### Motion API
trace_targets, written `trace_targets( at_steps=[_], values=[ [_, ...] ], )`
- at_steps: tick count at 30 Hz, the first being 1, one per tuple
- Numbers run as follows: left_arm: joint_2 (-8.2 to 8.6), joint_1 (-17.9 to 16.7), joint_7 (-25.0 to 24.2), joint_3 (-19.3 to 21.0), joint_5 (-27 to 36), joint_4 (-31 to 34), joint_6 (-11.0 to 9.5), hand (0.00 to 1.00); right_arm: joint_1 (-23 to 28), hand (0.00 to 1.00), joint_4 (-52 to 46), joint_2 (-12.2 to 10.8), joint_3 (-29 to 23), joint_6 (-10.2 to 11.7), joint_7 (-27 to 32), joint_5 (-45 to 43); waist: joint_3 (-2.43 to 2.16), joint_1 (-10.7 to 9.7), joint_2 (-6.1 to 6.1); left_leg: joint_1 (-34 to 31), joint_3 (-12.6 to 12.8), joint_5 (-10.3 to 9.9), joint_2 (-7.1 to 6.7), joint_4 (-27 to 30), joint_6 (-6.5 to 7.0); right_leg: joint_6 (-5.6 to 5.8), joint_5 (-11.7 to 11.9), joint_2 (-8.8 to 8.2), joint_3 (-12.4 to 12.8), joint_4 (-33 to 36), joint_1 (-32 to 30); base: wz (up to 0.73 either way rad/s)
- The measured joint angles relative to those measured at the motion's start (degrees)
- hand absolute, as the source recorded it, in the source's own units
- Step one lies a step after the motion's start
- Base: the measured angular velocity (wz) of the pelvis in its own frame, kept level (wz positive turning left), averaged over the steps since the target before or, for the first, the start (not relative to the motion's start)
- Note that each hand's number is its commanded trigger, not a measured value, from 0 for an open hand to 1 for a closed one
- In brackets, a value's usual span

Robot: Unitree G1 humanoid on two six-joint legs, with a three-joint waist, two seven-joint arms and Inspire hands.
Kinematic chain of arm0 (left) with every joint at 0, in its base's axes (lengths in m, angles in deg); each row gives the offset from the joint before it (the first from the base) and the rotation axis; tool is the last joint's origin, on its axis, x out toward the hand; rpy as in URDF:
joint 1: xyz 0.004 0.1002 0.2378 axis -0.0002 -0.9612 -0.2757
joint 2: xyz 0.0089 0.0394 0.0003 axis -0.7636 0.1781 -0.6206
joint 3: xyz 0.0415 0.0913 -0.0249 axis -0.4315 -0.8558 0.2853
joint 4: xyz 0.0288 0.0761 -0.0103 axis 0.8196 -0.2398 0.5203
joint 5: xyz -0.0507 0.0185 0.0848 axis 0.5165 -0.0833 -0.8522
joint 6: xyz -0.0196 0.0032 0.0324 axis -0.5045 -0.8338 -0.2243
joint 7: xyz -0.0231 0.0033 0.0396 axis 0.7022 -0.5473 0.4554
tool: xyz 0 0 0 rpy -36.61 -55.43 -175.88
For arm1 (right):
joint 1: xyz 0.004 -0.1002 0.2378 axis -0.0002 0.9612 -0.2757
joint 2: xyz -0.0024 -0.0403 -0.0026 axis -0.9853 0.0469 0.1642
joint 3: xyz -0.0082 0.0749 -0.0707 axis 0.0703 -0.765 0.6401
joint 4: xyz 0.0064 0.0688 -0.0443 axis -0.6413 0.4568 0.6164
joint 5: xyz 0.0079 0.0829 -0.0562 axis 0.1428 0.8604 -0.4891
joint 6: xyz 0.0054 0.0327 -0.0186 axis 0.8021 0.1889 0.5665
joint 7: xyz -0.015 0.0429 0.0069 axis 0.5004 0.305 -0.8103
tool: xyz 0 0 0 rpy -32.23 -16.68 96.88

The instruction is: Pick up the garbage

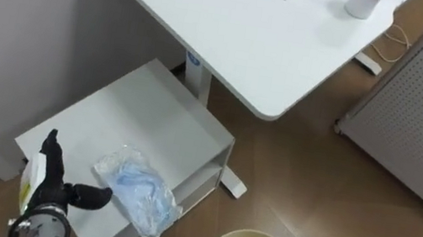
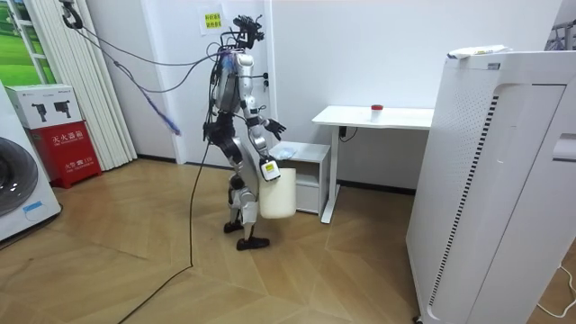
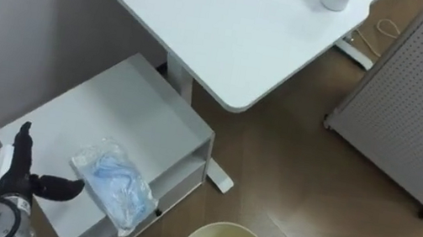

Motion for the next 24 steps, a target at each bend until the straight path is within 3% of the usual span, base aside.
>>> trace_targets(
  at_steps=[2,8,16,24],
  values=[
    [0.05,1.2,0.0,-2.0,0.0,-0.2,0.0,0.0,-1.0,1.0,-0.3,0.1,1.0,0.1,0.1,0.1,0.24,-0.2,-0.08,-1.8,0.9,-0.1,0.29,1.7,-0.02,-0.28,-0.2,-0.53,-0.1,1.6,-2.0,-0.04],
    [0.23,1.5,0.0,-2.7,0.7,-1.4,0.0,0.0,-1.3,1.0,-1.2,-0.1,2.5,-0.1,0.0,0.8,0.6,-1.4,0.5,-3.9,1.2,-1.0,0.59,3.8,-0.09,-0.95,-0.7,-0.57,0.6,4.6,-4.4,-0.04],
    [0.32,2.6,1.4,-4.3,1.1,-2.3,0.0,0.0,-1.4,1.0,-2.9,-0.1,4.1,0.3,0.0,3.9,0.64,-2.1,0.53,-7.3,2.4,-2.0,1.45,8.4,-0.34,-1.82,-1.8,-0.54,1.7,9.1,-8.2,-0.06],
    [0.32,3.1,2.2,-5.0,1.1,-2.9,-0.3,0.0,-1.3,1.0,-3.6,-0.2,5.8,1.2,0.5,6.5,0.62,-4.8,0.44,-9.6,2.8,-3.7,2.34,12.8,-0.7,-2.51,-3.6,-0.46,2.2,13.2,-10.9,-0.04]
  ],
)
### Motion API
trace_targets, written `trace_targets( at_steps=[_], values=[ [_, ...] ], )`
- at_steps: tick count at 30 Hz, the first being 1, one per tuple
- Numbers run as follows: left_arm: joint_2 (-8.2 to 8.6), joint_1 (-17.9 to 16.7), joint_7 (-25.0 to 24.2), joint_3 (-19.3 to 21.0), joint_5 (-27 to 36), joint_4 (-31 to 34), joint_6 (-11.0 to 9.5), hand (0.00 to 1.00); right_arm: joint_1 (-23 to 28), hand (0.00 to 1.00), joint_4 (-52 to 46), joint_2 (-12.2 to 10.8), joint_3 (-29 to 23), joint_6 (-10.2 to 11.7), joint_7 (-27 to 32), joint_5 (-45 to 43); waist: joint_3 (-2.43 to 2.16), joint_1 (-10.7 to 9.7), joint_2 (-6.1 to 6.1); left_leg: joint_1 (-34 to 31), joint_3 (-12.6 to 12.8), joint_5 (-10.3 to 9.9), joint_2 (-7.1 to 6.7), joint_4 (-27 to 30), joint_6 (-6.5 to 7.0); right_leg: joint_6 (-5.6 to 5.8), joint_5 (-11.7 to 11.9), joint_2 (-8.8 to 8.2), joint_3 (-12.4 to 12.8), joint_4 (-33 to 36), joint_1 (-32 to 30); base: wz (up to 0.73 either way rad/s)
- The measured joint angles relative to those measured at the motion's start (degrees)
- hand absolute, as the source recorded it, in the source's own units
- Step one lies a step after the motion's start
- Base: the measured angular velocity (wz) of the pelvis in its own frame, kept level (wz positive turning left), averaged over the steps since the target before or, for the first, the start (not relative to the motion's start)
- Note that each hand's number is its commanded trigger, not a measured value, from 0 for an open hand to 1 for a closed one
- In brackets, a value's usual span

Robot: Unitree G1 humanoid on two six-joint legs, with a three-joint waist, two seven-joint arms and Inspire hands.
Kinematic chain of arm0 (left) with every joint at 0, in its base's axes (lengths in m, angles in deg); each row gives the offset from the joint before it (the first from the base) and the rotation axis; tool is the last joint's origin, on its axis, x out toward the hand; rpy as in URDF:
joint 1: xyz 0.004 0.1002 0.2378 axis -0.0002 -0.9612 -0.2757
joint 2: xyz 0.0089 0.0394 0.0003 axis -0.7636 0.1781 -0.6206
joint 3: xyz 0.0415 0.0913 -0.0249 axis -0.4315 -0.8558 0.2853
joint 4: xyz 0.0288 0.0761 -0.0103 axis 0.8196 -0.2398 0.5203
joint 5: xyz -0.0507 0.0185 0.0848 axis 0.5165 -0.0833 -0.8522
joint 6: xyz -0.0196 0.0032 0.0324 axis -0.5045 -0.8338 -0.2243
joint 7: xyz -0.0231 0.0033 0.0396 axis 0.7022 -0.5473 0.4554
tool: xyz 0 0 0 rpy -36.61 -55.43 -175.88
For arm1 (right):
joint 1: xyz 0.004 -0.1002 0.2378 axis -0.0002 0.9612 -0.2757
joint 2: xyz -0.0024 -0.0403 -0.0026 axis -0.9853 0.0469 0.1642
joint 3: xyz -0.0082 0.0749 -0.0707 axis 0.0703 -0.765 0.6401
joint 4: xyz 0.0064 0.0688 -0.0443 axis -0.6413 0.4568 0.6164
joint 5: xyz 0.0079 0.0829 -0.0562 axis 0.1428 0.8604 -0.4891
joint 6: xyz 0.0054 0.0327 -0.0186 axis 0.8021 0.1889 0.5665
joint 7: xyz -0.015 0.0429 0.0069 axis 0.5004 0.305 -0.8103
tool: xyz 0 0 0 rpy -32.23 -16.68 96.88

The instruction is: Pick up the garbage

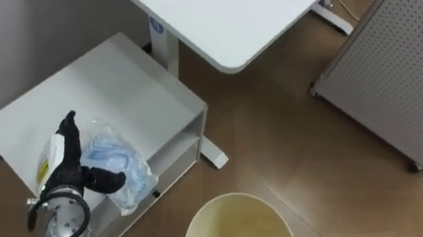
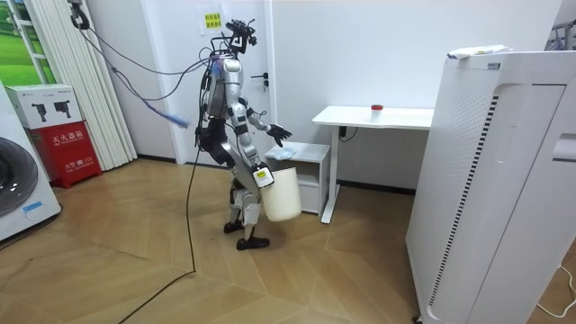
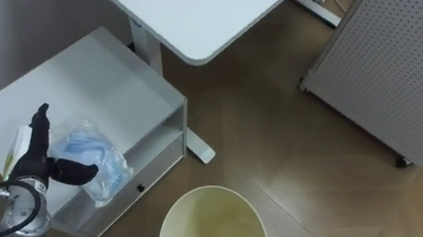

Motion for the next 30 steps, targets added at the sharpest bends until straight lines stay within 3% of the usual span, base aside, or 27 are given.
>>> trace_targets(
  at_steps=[6,14,15,16,17,18,22,24,26,28,30],
  values=[
    [0.09,0.0,-0.3,-2.7,-0.6,-2.0,0.0,0.0,1.0,1.0,-1.9,-0.2,1.2,0.0,0.1,2.5,-0.02,-0.9,0.0,-1.3,-0.1,-1.1,1.38,2.0,-0.49,-0.27,0.0,1.44,0.2,0.2,-0.6,-0.06],
    [-0.18,0.0,-0.5,-2.9,-4.7,-7.0,0.5,0.0,1.0,1.0,-1.9,-0.8,1.6,0.6,0.1,4.8,-0.08,-1.9,-0.67,-2.5,1.1,-1.2,1.75,2.1,-0.62,-0.64,-0.3,1.47,0.9,1.2,-2.7,-0.05],
    [-0.31,0.1,-0.6,-2.9,-4.7,-7.4,0.6,0.18,1.0,1.0,-2.0,-0.8,1.6,0.6,0.1,4.9,-0.09,-2.1,-0.69,-2.8,1.3,-1.2,1.98,2.3,-0.66,-0.67,-0.4,1.55,0.8,1.2,-2.9,0.0],
    [-0.7,0.4,-1.0,-2.9,-4.7,-8.2,0.8,0.44,1.0,1.0,-2.6,-1.0,1.7,0.6,0.0,4.9,-0.09,-2.6,-0.69,-3.6,1.2,-1.4,2.22,2.8,-0.73,-0.8,-0.4,1.67,0.6,1.5,-3.5,0.0],
    [-1.08,0.8,-1.6,-3.0,-4.7,-8.8,1.4,0.82,1.0,1.0,-3.2,-1.0,1.6,0.6,0.0,4.9,-0.06,-3.1,-0.8,-4.4,1.2,-1.5,2.38,3.3,-0.82,-0.97,-0.5,1.69,0.5,1.9,-4.3,0.0],
    [-1.19,1.2,-1.7,-3.2,-4.7,-9.4,1.8,1.0,1.1,1.0,-3.6,-1.0,1.6,0.6,0.0,4.9,-0.05,-3.2,-0.83,-4.8,1.2,-1.6,2.48,3.7,-0.85,-1.08,-0.6,1.71,0.5,2.2,-4.6,0.0],
    [-2.64,2.3,-2.2,-4.7,-9.2,-10.6,3.8,1.0,1.0,1.0,-4.7,-0.7,1.5,0.4,0.3,5.0,-0.08,-4.0,-0.9,-7.3,1.4,-1.9,3.05,5.1,-1.01,-1.49,-0.7,2.0,0.5,3.3,-7.2,-0.03],
    [-4.07,2.9,-1.3,-4.8,-11.0,-10.6,4.3,1.0,1.0,1.0,-5.5,-0.2,1.5,-0.1,0.4,5.2,-0.08,-4.0,-0.9,-7.6,1.7,-1.9,3.06,5.2,-1.01,-1.56,-0.7,1.95,0.9,3.8,-7.8,-0.05],
    [-6.53,4.5,-2.6,-4.8,-12.0,-10.9,5.8,1.0,1.0,1.0,-6.6,0.0,1.5,-0.9,0.7,5.5,-0.08,-4.0,-0.9,-7.8,1.8,-2.0,3.12,5.6,-1.14,-1.75,-0.9,1.96,1.1,4.5,-8.2,0.0],
    [-7.69,5.0,-3.1,-4.8,-12.6,-10.9,6.8,1.0,1.1,1.0,-7.3,0.1,1.4,-1.9,0.8,5.5,-0.08,-4.2,-0.9,-7.8,1.8,-2.0,3.12,5.6,-1.15,-1.82,-1.0,1.94,1.1,4.6,-8.3,0.0],
    [-7.84,5.1,-3.1,-4.8,-13.6,-11.0,7.3,1.0,1.2,1.0,-7.9,0.1,0.9,-2.7,0.7,5.6,-0.09,-4.3,-0.89,-7.9,1.8,-2.0,3.12,5.7,-1.17,-1.84,-1.0,1.94,1.1,4.6,-8.3,0.0]
  ],
)
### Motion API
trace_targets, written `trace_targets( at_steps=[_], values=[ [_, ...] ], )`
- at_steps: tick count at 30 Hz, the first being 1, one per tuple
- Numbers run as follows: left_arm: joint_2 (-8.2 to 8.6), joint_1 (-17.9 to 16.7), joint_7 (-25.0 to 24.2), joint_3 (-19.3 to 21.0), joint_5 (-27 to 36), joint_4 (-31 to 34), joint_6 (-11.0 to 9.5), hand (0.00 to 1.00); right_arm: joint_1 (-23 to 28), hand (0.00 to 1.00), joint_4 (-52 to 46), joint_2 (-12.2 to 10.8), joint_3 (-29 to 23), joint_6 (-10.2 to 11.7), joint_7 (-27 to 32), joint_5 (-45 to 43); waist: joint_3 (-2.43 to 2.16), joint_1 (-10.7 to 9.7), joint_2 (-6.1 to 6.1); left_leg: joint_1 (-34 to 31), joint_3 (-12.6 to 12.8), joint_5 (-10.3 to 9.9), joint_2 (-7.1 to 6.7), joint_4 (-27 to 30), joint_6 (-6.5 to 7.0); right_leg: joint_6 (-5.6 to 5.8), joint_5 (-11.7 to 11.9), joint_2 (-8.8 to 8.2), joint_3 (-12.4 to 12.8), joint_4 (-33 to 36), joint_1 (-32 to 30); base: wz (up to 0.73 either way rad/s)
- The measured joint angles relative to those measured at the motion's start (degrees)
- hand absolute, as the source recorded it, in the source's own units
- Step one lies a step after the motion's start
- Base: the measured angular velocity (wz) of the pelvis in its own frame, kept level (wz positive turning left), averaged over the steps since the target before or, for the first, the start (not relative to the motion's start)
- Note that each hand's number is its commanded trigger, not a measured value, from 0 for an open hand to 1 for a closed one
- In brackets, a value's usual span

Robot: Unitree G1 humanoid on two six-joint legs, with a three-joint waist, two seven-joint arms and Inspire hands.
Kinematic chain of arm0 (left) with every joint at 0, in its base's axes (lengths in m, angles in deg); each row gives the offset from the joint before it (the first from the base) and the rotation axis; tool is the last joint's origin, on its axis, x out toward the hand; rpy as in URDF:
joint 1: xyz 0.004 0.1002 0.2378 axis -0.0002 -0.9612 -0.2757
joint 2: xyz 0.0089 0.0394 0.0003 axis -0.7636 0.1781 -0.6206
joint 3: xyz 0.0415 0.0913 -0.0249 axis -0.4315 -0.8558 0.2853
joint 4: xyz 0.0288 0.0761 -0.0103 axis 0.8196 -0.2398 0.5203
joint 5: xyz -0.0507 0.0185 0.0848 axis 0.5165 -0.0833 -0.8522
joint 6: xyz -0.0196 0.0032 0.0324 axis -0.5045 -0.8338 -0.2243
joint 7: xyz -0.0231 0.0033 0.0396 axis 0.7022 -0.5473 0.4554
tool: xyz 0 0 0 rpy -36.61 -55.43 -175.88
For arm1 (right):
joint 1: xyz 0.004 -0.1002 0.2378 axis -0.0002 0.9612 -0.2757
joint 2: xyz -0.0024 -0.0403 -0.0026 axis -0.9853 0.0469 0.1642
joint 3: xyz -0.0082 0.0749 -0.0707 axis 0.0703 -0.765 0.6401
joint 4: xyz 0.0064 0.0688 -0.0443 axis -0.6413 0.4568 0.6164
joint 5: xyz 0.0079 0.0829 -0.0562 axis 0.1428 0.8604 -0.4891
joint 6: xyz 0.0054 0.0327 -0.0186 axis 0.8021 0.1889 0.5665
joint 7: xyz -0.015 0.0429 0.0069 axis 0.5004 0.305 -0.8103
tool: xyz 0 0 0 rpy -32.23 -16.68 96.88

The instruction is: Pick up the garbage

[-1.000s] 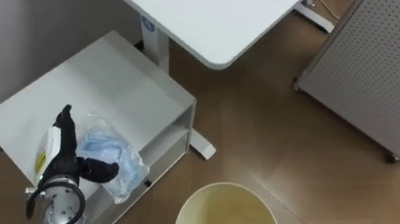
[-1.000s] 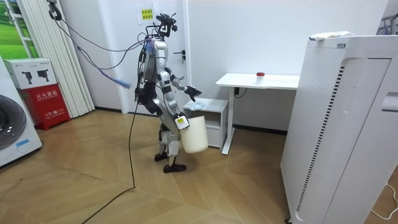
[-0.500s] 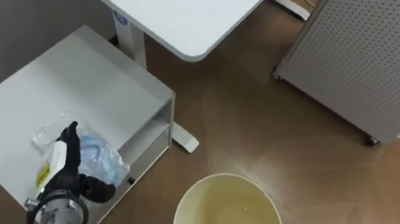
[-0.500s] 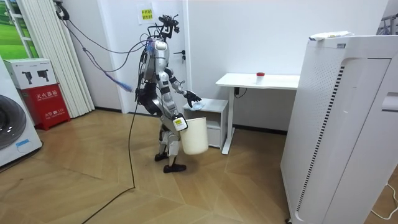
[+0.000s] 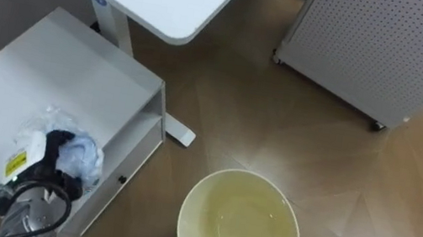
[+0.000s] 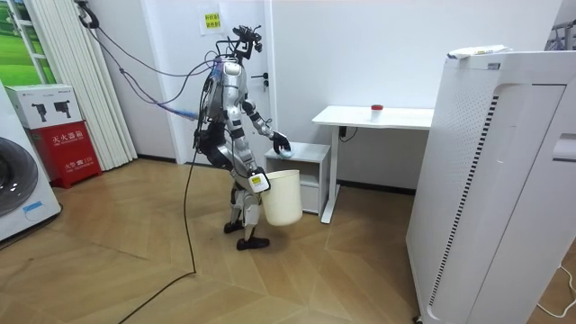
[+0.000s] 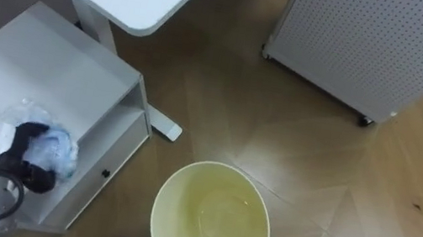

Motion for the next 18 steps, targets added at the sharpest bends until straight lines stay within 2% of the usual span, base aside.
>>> trace_targets(
  at_steps=[9,14,18],
  values=[
    [0.23,-0.5,-0.8,-0.2,-2.8,-0.1,1.3,1.0,0.0,1.0,-0.7,0.0,-0.2,-0.8,0.0,1.6,-0.02,0.0,-0.04,-1.0,-0.1,-0.4,0.21,1.1,0.04,0.03,-0.1,0.05,-0.1,0.6,-0.9,0.0],
    [0.26,-0.4,-0.8,-1.4,-6.8,-0.1,2.5,1.0,0.0,1.0,-0.6,0.1,-0.1,-1.1,0.0,2.0,-0.09,0.1,0.07,-1.0,-0.1,-0.4,0.22,1.1,0.05,0.01,-0.1,0.0,-0.3,0.5,-0.8,0.0],
    [0.51,-0.8,-0.6,-2.5,-6.9,-0.1,2.9,1.0,0.0,1.0,-0.5,0.2,0.1,-1.2,-0.1,3.6,-0.12,0.5,0.11,-0.7,-0.1,-0.3,0.09,0.8,0.03,0.01,-0.1,-0.02,-0.1,0.4,-0.6,0.0]
  ],
)
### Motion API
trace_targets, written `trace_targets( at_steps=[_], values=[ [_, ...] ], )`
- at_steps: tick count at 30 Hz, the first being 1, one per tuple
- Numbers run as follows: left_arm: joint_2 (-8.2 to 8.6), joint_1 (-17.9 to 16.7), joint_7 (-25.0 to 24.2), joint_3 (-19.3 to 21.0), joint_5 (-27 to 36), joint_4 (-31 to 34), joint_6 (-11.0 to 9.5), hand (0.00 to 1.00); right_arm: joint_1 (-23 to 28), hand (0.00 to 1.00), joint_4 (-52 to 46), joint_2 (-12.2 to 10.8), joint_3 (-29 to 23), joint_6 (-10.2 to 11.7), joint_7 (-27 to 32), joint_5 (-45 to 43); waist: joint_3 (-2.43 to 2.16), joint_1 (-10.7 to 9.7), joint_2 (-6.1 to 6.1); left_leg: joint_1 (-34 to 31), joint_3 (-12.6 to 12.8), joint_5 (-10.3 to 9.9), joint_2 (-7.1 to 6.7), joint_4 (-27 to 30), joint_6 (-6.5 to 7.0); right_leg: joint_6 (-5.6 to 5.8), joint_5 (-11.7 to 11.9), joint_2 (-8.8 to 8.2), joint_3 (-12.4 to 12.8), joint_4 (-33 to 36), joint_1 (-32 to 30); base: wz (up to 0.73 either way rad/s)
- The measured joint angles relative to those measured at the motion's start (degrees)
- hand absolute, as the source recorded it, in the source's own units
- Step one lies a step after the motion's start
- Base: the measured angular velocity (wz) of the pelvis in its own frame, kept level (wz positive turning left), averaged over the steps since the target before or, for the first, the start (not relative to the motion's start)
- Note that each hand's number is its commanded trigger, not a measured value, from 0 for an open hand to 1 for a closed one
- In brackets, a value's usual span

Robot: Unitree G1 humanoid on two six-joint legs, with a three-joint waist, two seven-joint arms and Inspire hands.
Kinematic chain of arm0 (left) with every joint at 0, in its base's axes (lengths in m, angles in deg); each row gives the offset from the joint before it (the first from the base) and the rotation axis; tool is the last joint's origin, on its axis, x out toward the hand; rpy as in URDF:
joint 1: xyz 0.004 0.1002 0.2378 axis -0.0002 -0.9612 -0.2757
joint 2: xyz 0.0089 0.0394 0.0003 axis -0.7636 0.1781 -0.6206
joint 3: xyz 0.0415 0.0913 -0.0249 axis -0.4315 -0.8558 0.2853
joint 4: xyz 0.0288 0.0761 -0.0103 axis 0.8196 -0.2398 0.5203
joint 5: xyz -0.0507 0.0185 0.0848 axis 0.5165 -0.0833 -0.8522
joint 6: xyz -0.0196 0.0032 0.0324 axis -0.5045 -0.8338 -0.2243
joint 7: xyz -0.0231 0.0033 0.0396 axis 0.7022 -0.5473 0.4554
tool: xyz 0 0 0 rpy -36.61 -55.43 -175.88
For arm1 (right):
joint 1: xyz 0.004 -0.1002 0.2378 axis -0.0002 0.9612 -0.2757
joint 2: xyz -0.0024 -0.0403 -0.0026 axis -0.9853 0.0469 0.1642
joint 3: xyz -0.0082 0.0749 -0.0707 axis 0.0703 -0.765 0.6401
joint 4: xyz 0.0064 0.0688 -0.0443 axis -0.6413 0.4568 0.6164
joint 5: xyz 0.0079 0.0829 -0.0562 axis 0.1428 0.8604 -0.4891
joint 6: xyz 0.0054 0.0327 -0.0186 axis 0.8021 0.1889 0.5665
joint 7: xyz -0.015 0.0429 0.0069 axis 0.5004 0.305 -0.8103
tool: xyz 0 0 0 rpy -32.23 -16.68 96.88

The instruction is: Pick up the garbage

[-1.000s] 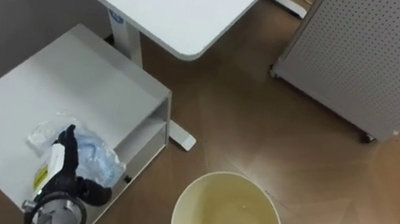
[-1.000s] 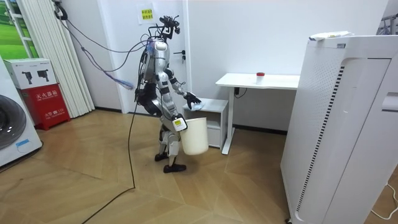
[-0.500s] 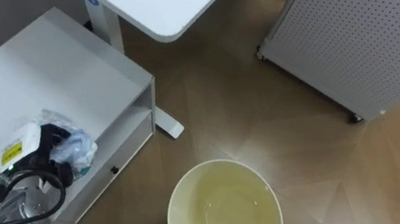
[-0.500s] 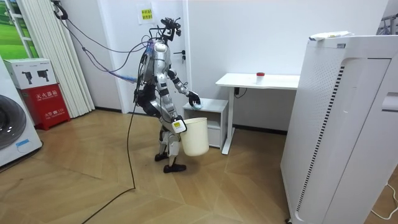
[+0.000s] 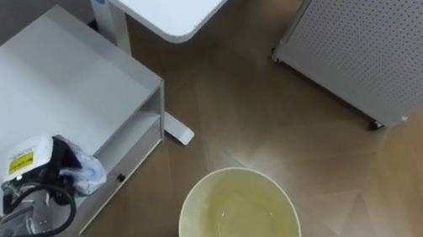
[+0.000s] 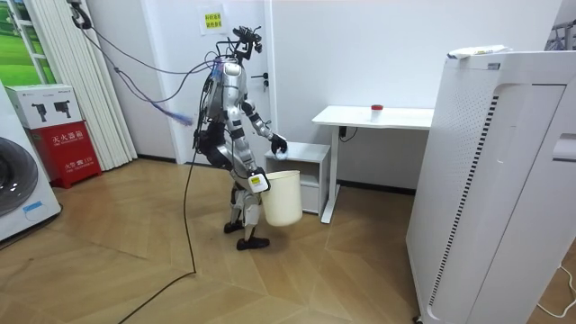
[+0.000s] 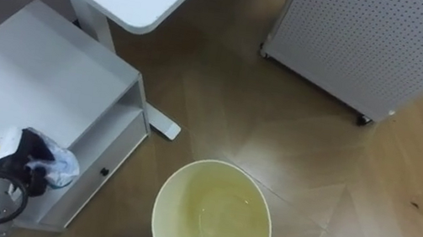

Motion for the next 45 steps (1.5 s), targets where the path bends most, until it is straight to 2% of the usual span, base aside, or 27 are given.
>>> trace_targets(
  at_steps=[6,10,12,15,18,20,23,26,29,30,31,32,45],
  values=[
    [2.57,-2.8,0.3,-0.9,0.9,0.0,0.0,1.0,0.1,1.0,1.6,-0.4,0.6,0.5,0.0,0.1,0.0,1.3,0.02,3.3,0.9,0.3,-0.07,-2.4,-0.1,0.12,0.1,0.11,0.6,-1.5,2.6,-0.04],
    [5.03,-5.1,-0.1,-1.2,1.4,0.9,-0.6,1.0,-0.1,1.0,3.6,-2.0,0.7,1.8,0.0,0.0,-0.01,1.6,0.01,5.5,0.9,0.4,-0.13,-4.0,-0.3,0.17,0.1,0.35,0.6,-3.0,4.7,0.0],
    [6.91,-5.4,-0.4,-1.9,2.1,1.9,-1.3,1.0,-0.2,1.0,4.5,-2.4,0.8,3.0,-0.1,0.0,-0.01,2.0,0.01,5.9,1.0,0.4,-0.11,-4.4,-0.3,0.27,0.2,0.46,0.6,-3.5,5.1,0.0],
    [11.67,-6.9,-2.0,-3.2,2.5,5.2,-3.2,1.0,-0.3,1.0,5.9,-3.1,1.9,4.6,-0.6,-0.3,-0.05,2.8,-0.06,8.0,1.4,0.5,-0.24,-6.2,-0.28,0.49,0.3,0.56,0.8,-5.0,7.0,-0.02],
    [14.42,-9.4,-4.4,-4.6,2.7,9.6,-4.7,1.0,-0.5,1.0,6.3,-4.0,1.9,5.2,-1.0,-0.4,-0.12,3.2,-0.21,9.1,2.4,0.6,-0.32,-7.6,-0.28,0.72,0.4,0.76,1.8,-5.7,7.3,-0.15],
    [16.99,-9.5,-7.8,-8.7,3.7,9.6,-5.5,1.0,-0.8,1.0,6.7,-4.9,2.8,5.2,-1.3,-0.9,-0.12,3.1,-0.24,9.6,3.1,0.7,-0.35,-8.2,-0.25,0.76,0.4,0.84,2.4,-5.7,7.3,-0.14],
    [19.97,-9.6,-11.0,-12.9,3.7,10.3,-5.5,1.0,-1.2,1.0,6.6,-5.3,4.4,5.1,-1.8,-2.6,-0.21,2.6,-0.43,9.4,3.1,0.7,-0.28,-8.4,-0.28,0.8,0.4,0.92,2.2,-5.9,7.3,0.0],
    [21.54,-9.8,-13.7,-15.3,3.6,11.6,-5.5,1.0,-1.3,1.0,6.6,-5.4,4.5,5.0,-2.9,-3.3,-0.34,2.5,-0.63,9.4,3.1,0.7,-0.29,-8.5,-0.25,0.87,0.3,0.86,2.2,-6.0,7.3,0.0],
    [20.82,-9.8,-15.5,-15.5,3.7,12.1,-5.5,1.0,-1.3,1.0,6.7,-5.4,4.4,4.6,-3.1,-3.6,-0.65,2.5,-1.04,9.5,3.1,0.8,-0.29,-8.3,-0.27,0.84,0.3,0.8,2.2,-6.0,7.3,0.0],
    [20.82,-9.8,-15.7,-15.5,3.7,12.2,-5.5,0.82,-1.3,1.0,6.7,-5.4,4.5,4.4,-3.1,-3.6,-0.68,2.5,-1.1,9.5,3.1,0.8,-0.29,-8.2,-0.26,0.84,0.3,0.78,2.2,-6.0,7.3,0.0],
    [20.82,-9.8,-15.9,-15.6,3.7,12.3,-5.4,0.35,-1.4,1.0,6.7,-5.4,4.5,4.2,-3.1,-3.6,-0.76,2.5,-1.22,9.5,3.1,0.8,-0.28,-8.1,-0.24,0.85,0.3,0.77,2.2,-5.9,7.3,0.0],
    [20.78,-9.8,-16.1,-15.6,3.7,12.4,-5.4,0.0,-1.4,1.0,6.7,-5.4,4.5,4.2,-3.3,-3.6,-0.83,2.5,-1.29,9.4,3.1,0.8,-0.26,-8.0,-0.21,0.86,0.4,0.76,2.2,-5.9,7.3,0.0],
    [20.79,-9.9,-18.7,-16.2,3.6,13.0,-5.4,0.0,-1.1,1.0,6.7,-5.1,4.5,4.3,-3.7,-4.0,-0.97,2.3,-1.27,9.5,3.9,1.1,-0.24,-8.4,0.05,0.93,0.7,0.4,2.0,-5.9,7.3,0.01]
  ],
)
